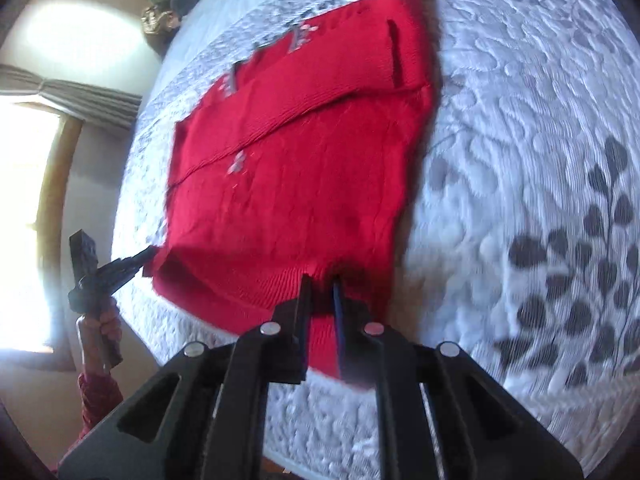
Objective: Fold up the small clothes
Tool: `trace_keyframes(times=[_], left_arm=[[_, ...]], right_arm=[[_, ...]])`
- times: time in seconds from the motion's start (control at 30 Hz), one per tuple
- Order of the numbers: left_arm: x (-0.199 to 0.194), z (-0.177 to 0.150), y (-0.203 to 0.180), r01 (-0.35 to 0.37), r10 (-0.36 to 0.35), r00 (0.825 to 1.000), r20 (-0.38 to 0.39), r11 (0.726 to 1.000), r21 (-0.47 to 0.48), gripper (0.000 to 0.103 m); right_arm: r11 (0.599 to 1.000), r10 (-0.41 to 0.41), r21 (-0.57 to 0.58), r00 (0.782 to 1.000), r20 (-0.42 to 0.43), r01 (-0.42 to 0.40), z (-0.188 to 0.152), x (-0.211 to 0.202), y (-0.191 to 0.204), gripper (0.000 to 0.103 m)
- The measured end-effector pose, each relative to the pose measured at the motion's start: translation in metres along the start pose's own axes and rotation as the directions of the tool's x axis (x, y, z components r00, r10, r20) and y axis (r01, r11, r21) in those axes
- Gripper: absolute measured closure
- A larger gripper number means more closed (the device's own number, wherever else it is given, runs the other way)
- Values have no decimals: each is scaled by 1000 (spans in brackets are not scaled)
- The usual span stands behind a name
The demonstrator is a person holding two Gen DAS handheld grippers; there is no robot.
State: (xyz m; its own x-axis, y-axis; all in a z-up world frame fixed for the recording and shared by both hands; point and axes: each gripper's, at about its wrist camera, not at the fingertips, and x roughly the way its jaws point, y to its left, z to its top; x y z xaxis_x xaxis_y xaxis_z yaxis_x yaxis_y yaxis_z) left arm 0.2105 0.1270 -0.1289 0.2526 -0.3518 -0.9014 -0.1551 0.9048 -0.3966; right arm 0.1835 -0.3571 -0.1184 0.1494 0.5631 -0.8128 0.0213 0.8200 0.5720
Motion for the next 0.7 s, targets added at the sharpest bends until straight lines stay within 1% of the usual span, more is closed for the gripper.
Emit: trace_keyframes(times=[0.07, 0.1, 0.13, 0.17, 0.2, 0.3, 0.37, 0.43, 0.5, 0.6, 0.7], left_arm=[[10, 7, 3, -14, 14, 1000, -15, 1000, -22, 86], [10, 9, 8, -25, 25, 1000, -7, 999, -31, 75], [6, 9, 11, -57, 58, 998, 13, 998, -31, 57], [3, 10, 13, -86, 87, 996, 34, 996, -26, 50], [-2, 11, 14, -116, 116, 991, 62, 993, -12, 47], [-14, 12, 15, -141, 136, 986, 98, 989, 38, 47], [-19, 12, 11, -137, 129, 987, 100, 987, 80, 47], [-18, 13, 2, -143, 130, 986, 102, 981, 131, 47], [-13, 16, -10, -164, 147, 984, 100, 969, 185, 46], [1, 20, -25, -176, 161, 984, 82, 955, 238, 46], [15, 26, -33, -195, 183, 981, 71, 946, 260, 46]], right_arm=[[998, -56, 4, 998, 6, 56, 9, 6, -7, 77], [997, -72, 8, 997, 13, 72, 13, 6, -11, 65], [997, -78, 10, 997, 19, 78, 13, 4, -14, 65], [998, -68, 10, 997, 25, 68, 14, 3, -18, 65], [998, -59, 8, 998, 32, 59, 14, 0, -21, 67], [999, -50, -14, 998, 49, 51, 13, -8, -25, 68], [998, -34, -47, 998, 51, 36, 14, -12, -22, 68], [996, -35, -80, 998, 43, 38, 17, -9, -12, 68], [994, -39, -101, 999, 26, 42, 19, -4, -5, 68], [992, -49, -116, 999, -4, 48, 25, 8, 2, 68], [992, -49, -116, 998, -26, 46, 32, 18, 4, 68]])
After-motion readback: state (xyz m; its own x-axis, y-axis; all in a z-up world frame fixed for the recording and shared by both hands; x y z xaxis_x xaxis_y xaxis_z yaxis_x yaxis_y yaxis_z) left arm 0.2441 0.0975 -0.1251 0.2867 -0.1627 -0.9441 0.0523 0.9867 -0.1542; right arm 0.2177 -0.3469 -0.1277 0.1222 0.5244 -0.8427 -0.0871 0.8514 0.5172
